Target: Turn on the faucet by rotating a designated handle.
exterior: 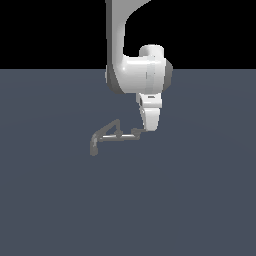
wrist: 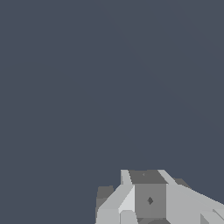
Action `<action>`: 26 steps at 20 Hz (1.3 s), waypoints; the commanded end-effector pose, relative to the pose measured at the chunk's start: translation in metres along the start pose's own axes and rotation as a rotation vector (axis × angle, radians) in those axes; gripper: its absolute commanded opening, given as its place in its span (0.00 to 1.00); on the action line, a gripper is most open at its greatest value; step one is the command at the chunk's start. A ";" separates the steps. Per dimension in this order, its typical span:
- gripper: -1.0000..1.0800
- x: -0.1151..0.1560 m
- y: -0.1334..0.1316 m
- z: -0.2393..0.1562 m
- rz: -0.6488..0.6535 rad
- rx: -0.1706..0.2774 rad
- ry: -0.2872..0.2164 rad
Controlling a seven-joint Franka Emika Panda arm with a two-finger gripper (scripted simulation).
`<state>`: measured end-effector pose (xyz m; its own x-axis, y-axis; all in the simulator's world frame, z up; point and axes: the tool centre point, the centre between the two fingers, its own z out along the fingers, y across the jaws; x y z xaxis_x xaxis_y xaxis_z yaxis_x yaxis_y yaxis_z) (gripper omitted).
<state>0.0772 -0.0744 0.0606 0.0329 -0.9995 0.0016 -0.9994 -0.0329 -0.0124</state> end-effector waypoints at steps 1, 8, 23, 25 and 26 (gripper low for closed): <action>0.00 -0.002 0.011 0.000 -0.001 -0.011 -0.002; 0.00 -0.001 0.032 -0.001 0.000 -0.012 -0.002; 0.00 -0.009 0.053 0.000 0.023 -0.008 0.006; 0.00 -0.024 0.053 0.000 0.017 -0.009 0.004; 0.00 -0.032 0.053 0.000 0.014 -0.010 0.003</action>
<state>0.0224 -0.0646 0.0596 -0.0011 -0.9999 0.0105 -1.0000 0.0011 -0.0015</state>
